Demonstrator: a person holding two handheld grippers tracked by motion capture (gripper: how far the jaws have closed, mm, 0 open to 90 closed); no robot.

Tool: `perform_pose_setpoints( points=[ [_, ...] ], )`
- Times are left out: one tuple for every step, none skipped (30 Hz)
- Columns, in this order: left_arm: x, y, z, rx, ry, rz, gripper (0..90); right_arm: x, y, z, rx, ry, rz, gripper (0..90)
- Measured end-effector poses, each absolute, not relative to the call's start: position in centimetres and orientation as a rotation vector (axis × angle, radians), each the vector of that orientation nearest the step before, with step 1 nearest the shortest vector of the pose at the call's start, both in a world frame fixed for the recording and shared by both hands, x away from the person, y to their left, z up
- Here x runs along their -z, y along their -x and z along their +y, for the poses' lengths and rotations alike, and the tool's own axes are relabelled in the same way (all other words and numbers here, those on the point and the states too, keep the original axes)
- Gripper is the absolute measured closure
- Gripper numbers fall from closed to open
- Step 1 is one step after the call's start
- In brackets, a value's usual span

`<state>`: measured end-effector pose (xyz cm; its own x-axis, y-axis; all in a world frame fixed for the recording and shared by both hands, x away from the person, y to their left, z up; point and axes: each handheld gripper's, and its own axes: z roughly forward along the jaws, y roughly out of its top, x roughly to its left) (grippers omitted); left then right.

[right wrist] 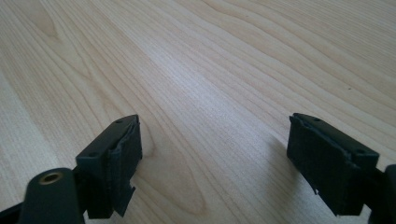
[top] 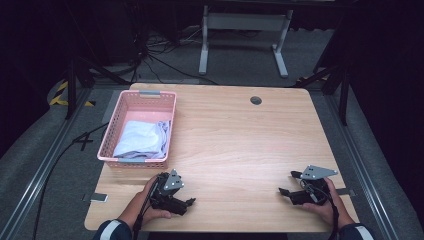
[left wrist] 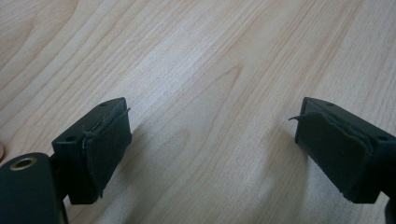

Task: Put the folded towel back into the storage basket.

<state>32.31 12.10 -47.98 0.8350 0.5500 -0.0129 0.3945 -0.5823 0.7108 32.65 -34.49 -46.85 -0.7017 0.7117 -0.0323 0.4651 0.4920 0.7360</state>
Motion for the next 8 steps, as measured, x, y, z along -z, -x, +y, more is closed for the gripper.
perform_pose_setpoints(
  points=[
    [47.98,-32.34,12.09,-0.268,-2.266,0.683,10.4,46.85,-32.65,-34.49,-1.038,-0.988,2.408,18.4],
    [47.97,-32.34,12.09,-0.267,-2.267,0.683,10.3,46.85,-32.66,-34.49,-1.038,-0.987,2.408,18.4],
    [47.98,-32.34,12.09,-0.27,-2.267,0.683,10.3,46.85,-32.66,-34.49,-1.039,-0.987,2.408,18.4],
    [47.97,-32.34,12.09,-0.268,-2.267,0.683,10.3,46.85,-32.65,-34.49,-1.038,-0.987,2.408,18.5],
    [47.97,-32.33,12.09,-0.269,-2.267,0.684,10.3,46.85,-32.65,-34.49,-1.039,-0.988,2.408,18.5],
    [47.96,-32.34,12.09,-0.268,-2.268,0.684,10.3,46.85,-32.65,-34.49,-1.038,-0.988,2.408,18.5],
    [47.96,-32.34,12.09,-0.268,-2.268,0.684,10.3,46.85,-32.65,-34.49,-1.038,-0.988,2.409,18.5],
    [47.96,-32.34,12.09,-0.268,-2.268,0.684,10.3,46.85,-32.66,-34.49,-1.038,-0.987,2.409,18.5]
  ],
)
